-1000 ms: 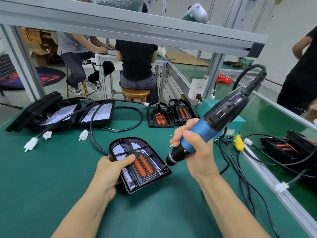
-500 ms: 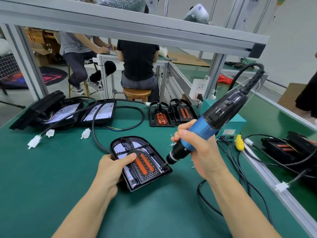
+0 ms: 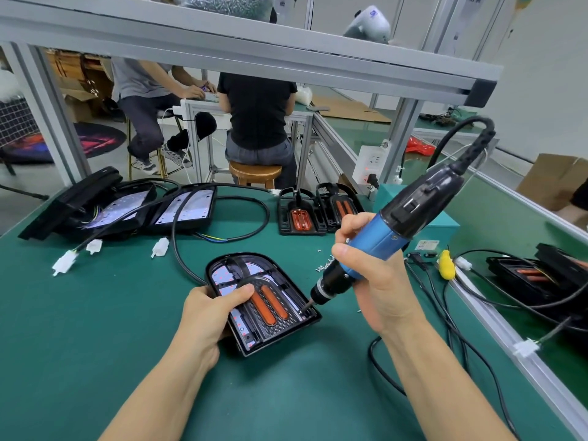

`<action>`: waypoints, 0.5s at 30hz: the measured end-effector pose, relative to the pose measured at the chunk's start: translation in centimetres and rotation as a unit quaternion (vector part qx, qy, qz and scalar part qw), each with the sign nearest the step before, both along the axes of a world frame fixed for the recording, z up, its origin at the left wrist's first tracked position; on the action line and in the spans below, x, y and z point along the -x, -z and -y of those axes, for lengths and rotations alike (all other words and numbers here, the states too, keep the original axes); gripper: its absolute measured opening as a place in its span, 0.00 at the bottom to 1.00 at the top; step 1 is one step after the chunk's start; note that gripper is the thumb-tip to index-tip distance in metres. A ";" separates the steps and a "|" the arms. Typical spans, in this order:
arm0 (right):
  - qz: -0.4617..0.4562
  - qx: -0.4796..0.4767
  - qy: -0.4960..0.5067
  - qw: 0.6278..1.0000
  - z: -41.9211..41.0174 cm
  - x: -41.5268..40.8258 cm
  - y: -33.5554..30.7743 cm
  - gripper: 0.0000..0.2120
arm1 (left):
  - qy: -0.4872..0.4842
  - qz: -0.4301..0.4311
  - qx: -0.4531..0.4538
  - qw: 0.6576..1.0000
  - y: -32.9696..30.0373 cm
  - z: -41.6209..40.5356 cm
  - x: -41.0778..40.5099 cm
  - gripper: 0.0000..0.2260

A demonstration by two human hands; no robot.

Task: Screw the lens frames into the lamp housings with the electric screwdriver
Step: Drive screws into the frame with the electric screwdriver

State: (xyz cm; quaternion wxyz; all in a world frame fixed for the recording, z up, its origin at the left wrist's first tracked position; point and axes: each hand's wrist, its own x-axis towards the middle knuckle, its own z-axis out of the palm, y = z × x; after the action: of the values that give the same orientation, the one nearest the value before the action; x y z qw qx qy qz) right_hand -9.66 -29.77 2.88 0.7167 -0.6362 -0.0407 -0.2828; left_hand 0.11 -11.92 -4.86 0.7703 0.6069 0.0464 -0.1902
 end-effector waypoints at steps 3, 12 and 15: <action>-0.002 -0.015 -0.003 1.000 -0.1 -0.1 -0.2 0.13 | -0.003 -0.001 0.000 1.000 0.0 0.0 0.0 0.08; -0.009 0.023 -0.053 0.998 0.5 -0.1 -0.6 0.06 | 0.000 -0.004 0.007 1.000 -0.2 -0.1 0.2 0.08; -0.045 0.046 -0.059 0.996 1.4 -0.1 -0.8 0.21 | 0.000 -0.005 0.012 1.000 -0.3 0.0 0.2 0.08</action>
State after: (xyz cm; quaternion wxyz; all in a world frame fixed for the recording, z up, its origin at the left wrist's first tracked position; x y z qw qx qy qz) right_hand -9.58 -31.15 3.68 0.7035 -0.6768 -0.0589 -0.2088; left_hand -0.10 -11.91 -4.60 0.7771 0.5969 0.0479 -0.1936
